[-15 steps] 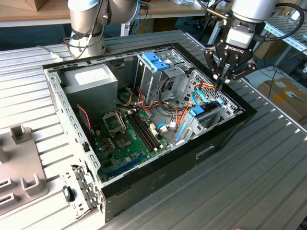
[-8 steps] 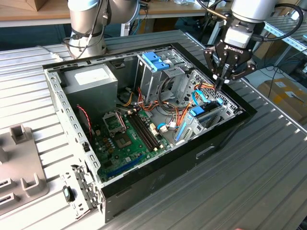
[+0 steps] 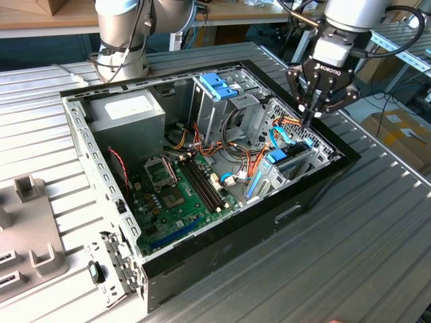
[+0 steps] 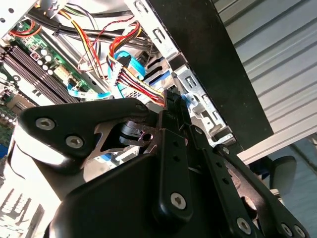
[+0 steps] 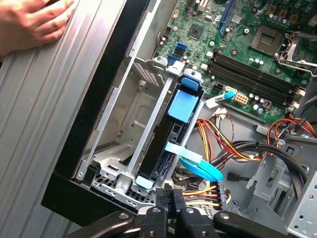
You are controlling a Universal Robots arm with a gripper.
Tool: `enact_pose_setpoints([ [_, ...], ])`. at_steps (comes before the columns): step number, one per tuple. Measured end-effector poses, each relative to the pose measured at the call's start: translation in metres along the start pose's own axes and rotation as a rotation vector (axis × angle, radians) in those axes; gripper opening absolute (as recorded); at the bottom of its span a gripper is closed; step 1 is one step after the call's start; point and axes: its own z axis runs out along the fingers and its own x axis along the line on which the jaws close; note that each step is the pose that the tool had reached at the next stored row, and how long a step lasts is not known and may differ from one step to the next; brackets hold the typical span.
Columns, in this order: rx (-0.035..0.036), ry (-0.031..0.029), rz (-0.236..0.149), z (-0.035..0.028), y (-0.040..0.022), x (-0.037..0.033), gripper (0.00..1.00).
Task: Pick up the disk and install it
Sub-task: 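Insert the second disk wire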
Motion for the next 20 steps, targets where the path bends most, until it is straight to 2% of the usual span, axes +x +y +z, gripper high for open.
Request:
enact_pose_setpoints([
  [20,-0.0280,-0.0041,0.234,0.0012,0.0000,-0.0001,0.16],
])
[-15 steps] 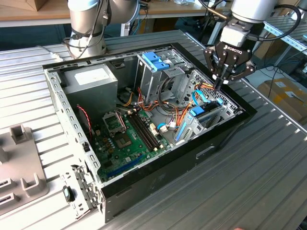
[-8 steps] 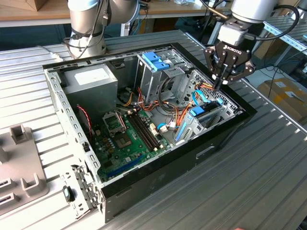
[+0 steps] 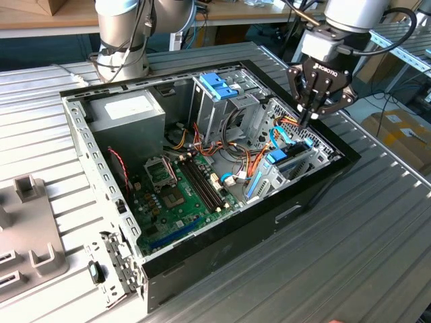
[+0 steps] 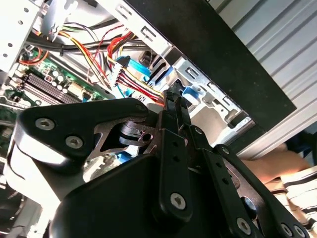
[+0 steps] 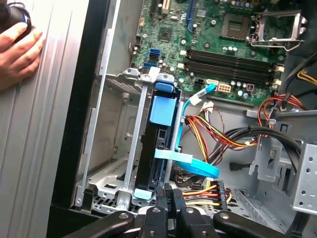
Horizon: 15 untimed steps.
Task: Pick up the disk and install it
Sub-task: 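Insert the second disk wire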
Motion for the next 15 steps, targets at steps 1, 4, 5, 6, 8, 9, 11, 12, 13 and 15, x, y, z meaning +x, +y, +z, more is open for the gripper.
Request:
enact_pose_setpoints([
  [1,-0.0012,-0.0002,0.010,0.0000,0.0000,0.0000,0.16],
  [4,-0.0057,-0.0008,0.048,0.0002,0.0000,0.0000,0.16],
  [5,-0.0061,-0.0009,0.051,0.0002,0.0000,0.0000,0.16],
  [6,-0.0062,-0.0009,0.052,0.0002,0.0000,0.0000,0.16],
  [8,-0.0063,-0.0009,0.052,0.0002,0.0000,0.0000,0.16],
  [9,-0.0063,-0.0009,0.052,0.0002,0.0000,0.0000,0.16],
  [11,-0.0064,-0.0010,0.054,0.0002,0.0000,0.0000,0.16],
  [12,-0.0067,-0.0009,0.056,0.0002,0.0000,0.0000,0.16],
  [13,-0.0069,-0.0010,0.057,0.0002,0.0000,0.0000,0.16],
  [15,-0.0070,-0.0010,0.058,0.0002,0.0000,0.0000,0.16],
])
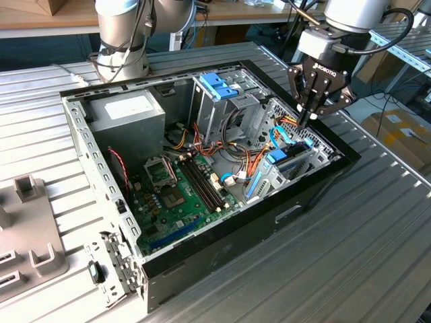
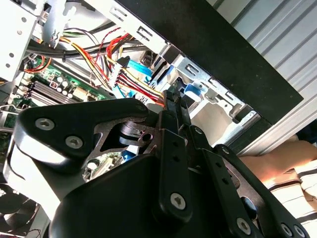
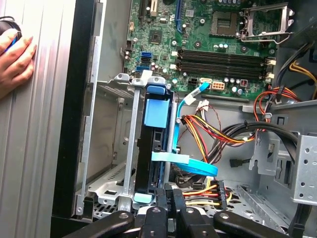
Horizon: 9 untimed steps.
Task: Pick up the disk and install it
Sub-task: 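Insert the second disk wire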
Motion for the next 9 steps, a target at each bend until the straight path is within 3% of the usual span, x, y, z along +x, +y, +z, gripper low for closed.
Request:
enact_pose_setpoints([
  [9,-0.0002,0.0000,0.002,0.0000,0.0000,0.0000,0.16],
])
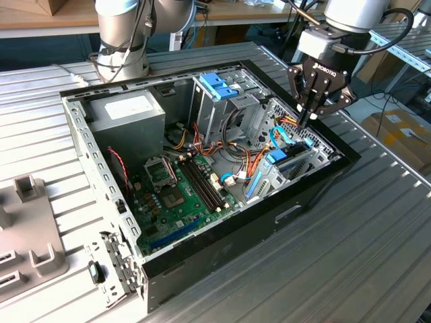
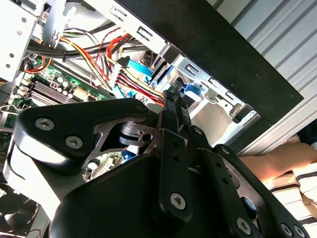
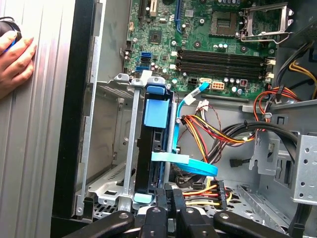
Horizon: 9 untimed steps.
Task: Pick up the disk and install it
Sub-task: 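Insert the second disk wire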
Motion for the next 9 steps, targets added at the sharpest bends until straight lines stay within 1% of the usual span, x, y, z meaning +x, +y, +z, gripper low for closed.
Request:
enact_pose_setpoints([
  [9,-0.0011,-0.0001,0.009,0.0001,0.0000,0.0000,0.16],
])
